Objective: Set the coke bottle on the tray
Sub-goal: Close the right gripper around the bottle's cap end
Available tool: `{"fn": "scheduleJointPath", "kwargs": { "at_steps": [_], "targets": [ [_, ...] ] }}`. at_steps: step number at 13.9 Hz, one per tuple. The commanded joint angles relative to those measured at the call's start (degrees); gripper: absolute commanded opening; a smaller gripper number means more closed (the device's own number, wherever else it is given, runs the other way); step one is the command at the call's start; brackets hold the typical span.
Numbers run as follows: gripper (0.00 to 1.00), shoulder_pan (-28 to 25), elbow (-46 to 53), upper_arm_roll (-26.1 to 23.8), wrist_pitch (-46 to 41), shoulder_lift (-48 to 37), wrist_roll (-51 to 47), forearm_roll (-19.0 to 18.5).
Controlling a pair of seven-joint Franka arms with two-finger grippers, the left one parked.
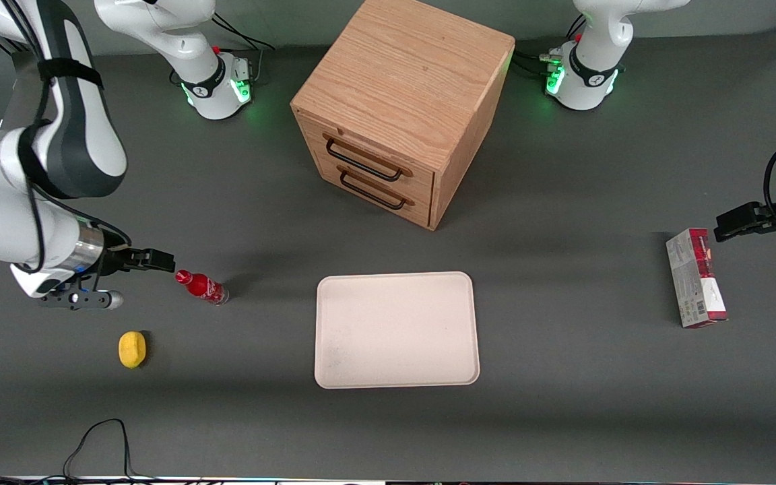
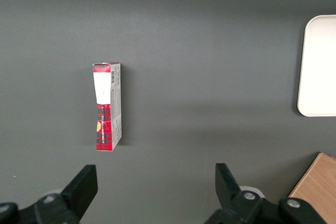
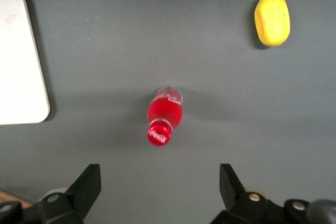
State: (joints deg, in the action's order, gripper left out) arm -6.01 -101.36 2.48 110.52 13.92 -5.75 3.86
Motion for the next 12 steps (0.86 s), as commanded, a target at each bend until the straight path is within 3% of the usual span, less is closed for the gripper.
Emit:
{"fn": "scheduleJointPath", "kwargs": {
  "at_steps": [1,8,12],
  "targets": [
    [1.0,-0.4,-7.0,0.2,6.8,-2.4,1.4,0.4],
    [1.0,-2.3,-14.1,0.1,18.9,-1.1,1.3,0.4],
    [1.0,-2.3,-15.2,0.1,19.8,-0.8,3.5,0.4]
  ]
}}
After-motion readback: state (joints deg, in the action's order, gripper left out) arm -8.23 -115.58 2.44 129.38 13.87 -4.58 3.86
